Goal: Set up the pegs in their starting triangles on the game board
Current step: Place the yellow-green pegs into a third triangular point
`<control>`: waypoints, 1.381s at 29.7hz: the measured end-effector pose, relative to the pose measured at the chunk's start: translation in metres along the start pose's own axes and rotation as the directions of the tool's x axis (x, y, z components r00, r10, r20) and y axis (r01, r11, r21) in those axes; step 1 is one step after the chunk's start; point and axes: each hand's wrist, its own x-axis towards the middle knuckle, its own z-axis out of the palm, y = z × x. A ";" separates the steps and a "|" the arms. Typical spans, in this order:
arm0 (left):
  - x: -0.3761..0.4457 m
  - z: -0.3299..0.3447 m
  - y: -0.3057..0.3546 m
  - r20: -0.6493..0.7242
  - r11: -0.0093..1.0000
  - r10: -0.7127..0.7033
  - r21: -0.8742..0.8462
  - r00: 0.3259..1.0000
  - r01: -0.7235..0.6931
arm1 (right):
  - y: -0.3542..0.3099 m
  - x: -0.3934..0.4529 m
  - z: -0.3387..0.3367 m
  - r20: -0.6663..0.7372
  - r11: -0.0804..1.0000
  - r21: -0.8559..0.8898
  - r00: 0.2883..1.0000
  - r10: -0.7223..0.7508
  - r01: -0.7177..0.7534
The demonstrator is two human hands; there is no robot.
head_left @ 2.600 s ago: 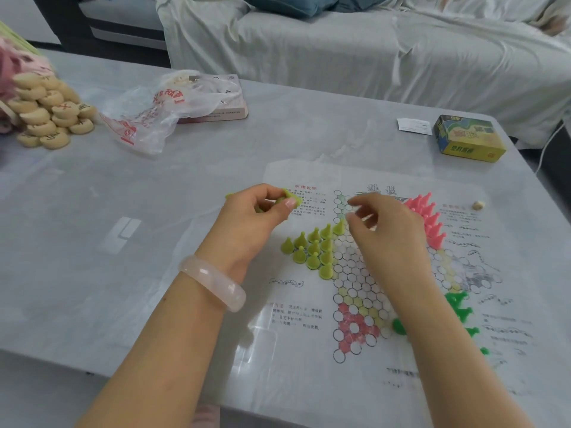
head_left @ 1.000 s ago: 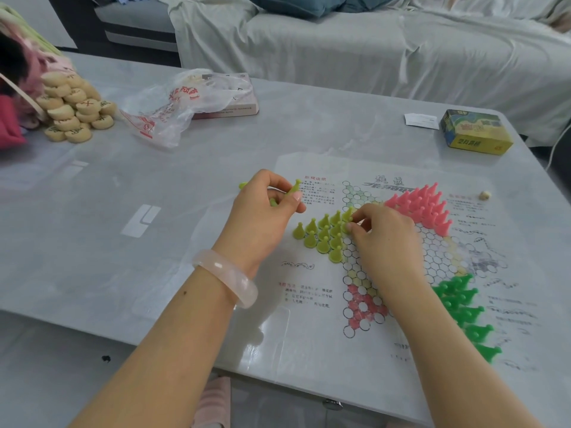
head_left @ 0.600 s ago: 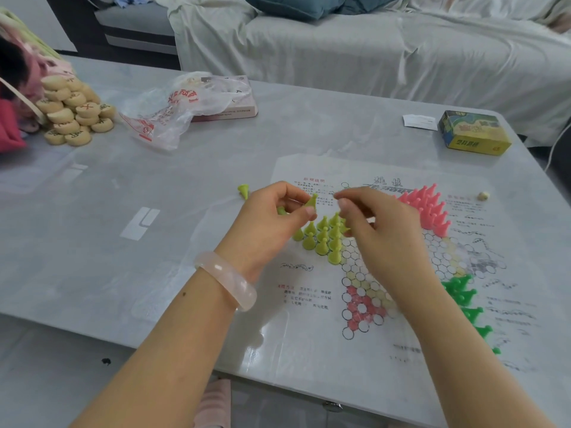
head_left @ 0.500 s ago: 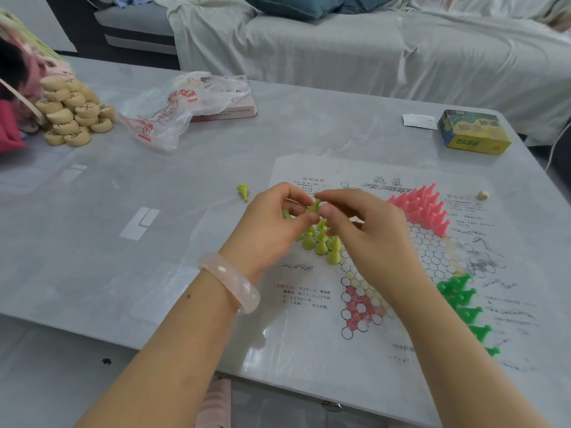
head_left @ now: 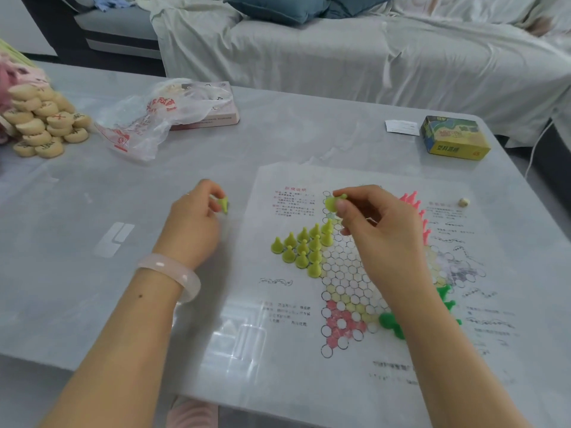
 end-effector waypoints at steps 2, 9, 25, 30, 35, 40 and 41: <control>0.007 0.004 -0.008 -0.015 0.990 -0.012 0.138 1.000 0.014 | 0.002 0.002 -0.005 -0.004 1.000 0.017 1.000 0.022 -0.022; 0.011 0.022 -0.016 0.080 0.922 0.126 0.359 0.989 -0.146 | 0.005 0.005 -0.010 0.086 0.997 0.006 0.994 0.070 -0.071; -0.011 0.009 0.020 -0.057 0.983 0.165 0.090 0.985 -0.160 | 0.021 -0.001 -0.015 0.231 0.873 -0.487 0.965 0.122 0.006; -0.022 0.010 0.025 0.017 0.988 0.154 0.006 0.988 -0.154 | 0.025 -0.004 -0.006 0.230 0.843 -0.537 0.966 0.116 0.027; -0.021 0.006 0.023 0.031 0.989 0.149 0.001 0.988 -0.149 | 0.027 -0.004 -0.001 0.223 0.818 -0.574 0.969 0.110 0.040; -0.021 0.005 0.021 0.022 0.990 0.144 -0.015 0.989 -0.144 | 0.027 -0.004 0.000 0.234 0.811 -0.582 0.967 0.101 0.056; -0.021 0.004 0.020 0.025 0.990 0.144 -0.017 0.989 -0.143 | 0.027 -0.004 0.001 0.235 0.810 -0.584 0.967 0.101 0.057</control>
